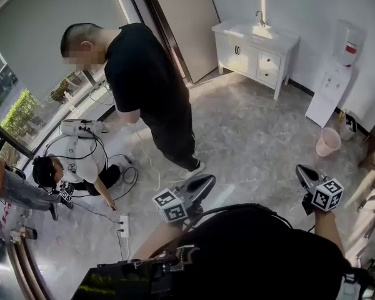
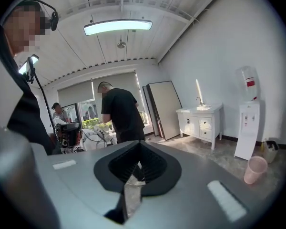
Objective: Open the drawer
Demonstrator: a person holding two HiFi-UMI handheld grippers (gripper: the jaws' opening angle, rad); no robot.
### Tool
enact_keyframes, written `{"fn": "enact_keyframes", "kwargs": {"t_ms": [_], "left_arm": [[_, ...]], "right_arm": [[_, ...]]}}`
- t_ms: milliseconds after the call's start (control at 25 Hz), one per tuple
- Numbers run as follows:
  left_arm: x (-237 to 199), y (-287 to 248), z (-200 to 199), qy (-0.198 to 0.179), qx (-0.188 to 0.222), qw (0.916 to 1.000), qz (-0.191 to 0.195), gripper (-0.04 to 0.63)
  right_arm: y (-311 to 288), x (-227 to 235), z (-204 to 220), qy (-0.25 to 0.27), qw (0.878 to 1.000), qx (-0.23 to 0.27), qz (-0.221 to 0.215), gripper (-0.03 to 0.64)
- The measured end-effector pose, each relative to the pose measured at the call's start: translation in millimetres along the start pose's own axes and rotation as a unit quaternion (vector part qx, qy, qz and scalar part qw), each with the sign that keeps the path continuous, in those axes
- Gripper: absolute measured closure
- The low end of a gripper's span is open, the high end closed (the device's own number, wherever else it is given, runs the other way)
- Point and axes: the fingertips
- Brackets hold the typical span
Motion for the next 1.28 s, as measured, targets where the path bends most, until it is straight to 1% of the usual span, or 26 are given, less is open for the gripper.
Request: {"fn": "enact_keyframes", "kwargs": {"t_ms": [120,320,440,520,640,800,1000,1120,1280], "left_arm": [[-47,6,-31,0.006,-0.006,0.9998,0.015,0.594],[-110,9,-84,-0.006,-0.02,0.999,0.04,0.594],[-141,14,-102,-0.008,-0.02,0.9986,0.049,0.594],[-161,17,-109,-0.006,-0.022,0.9986,0.048,0.594],[-189,24,-115,0.006,-0.016,0.9989,0.044,0.594],[-213,34,-118,0.009,-0.01,0.9992,0.039,0.594],[-230,23,-123,0.018,-0.015,0.9996,0.016,0.594],[-238,6,-118,0.012,-0.017,0.9998,0.002,0.594],[-237,-34,-113,-0.004,-0.014,0.9998,-0.017,0.594]], "right_arm": [[-43,-13,-23,0.007,1.0,0.008,0.013,0.615],[-113,-22,-57,0.003,0.999,0.02,0.034,0.615],[-152,-36,-63,0.014,1.0,0.011,0.026,0.615],[-174,-37,-67,0.017,1.0,0.006,0.026,0.615],[-199,-34,-73,0.018,0.999,-0.002,0.028,0.615],[-224,-35,-79,0.024,0.999,-0.004,0.025,0.615],[-245,-13,-91,0.018,1.0,-0.007,0.016,0.615],[-252,9,-86,0.014,1.0,-0.007,0.003,0.615],[-253,57,-84,0.007,1.0,-0.004,-0.015,0.615]]}}
Point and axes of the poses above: the fingertips, and each gripper's own axes: y backward along the fingers, x to its right, z out of its underside, and after that the axes turned 3 degrees about z, right-handed
